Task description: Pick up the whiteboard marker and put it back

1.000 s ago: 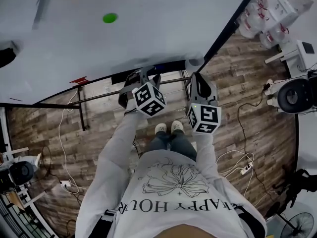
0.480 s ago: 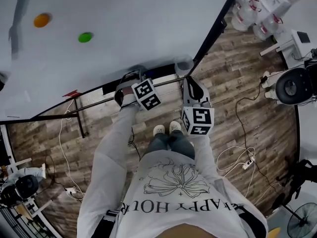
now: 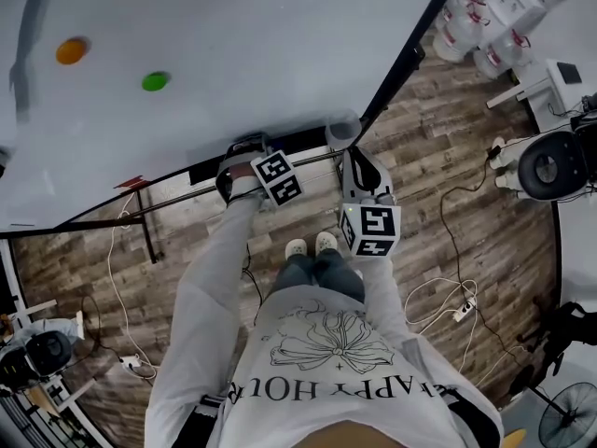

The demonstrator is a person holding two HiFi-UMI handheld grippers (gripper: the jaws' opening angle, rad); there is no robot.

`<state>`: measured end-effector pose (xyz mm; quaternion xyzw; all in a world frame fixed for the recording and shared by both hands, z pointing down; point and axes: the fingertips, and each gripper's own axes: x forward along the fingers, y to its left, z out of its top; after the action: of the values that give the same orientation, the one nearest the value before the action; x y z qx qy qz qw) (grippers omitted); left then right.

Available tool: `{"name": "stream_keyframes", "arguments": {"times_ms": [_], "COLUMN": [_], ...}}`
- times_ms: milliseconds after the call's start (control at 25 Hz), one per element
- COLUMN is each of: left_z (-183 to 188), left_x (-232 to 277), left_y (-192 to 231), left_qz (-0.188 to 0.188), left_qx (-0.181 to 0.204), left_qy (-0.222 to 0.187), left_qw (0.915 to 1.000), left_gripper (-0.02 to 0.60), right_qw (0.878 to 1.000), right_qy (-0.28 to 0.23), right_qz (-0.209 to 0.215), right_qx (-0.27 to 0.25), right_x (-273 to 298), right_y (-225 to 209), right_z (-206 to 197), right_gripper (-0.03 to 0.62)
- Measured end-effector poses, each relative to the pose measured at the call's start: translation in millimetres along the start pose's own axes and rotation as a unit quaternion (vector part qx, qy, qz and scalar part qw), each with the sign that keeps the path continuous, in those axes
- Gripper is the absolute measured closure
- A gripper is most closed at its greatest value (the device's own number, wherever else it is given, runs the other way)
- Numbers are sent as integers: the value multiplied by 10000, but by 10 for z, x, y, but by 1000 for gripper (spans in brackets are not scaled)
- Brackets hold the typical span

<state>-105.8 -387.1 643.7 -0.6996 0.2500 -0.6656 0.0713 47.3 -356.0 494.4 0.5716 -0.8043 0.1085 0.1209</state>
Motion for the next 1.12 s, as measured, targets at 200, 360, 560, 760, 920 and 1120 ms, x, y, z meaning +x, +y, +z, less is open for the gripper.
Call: {"name": "stream_keyframes", "arguments": {"times_ms": [200,360,560,760,920,1120], "left_z": [3,-26,-28,-8,-22,26], "left_x": [21,82,82,80,30,-200], "left_y": [-10,-23,-18,-14,21,131], "left_qz": [-13,103,142,191,226,476], "left_qx": [52,266,258,214,76,-226], "left_qy": [35,167,206,94,-56,-394], "left_qw": [10000,9995,9994,9995,9997,9978], "left_gripper": [476,509,520,523,523,524], "right_qw": [10000,10000,10000,10000,9999,9999], "right_qy": [2,-4,-15,-21,-45,-97], "right_qz": [33,56,12,-65,-101,-112], "right_qx": [-22,-55,-71,-28,-4,24], "right_x": [11,11,-23,-63,-88,-132], "right_y": [20,44,-6,-91,-112,-114], "right_z": [9,19,37,31,37,65], "right_gripper": [580,580,580,580,580,580]}}
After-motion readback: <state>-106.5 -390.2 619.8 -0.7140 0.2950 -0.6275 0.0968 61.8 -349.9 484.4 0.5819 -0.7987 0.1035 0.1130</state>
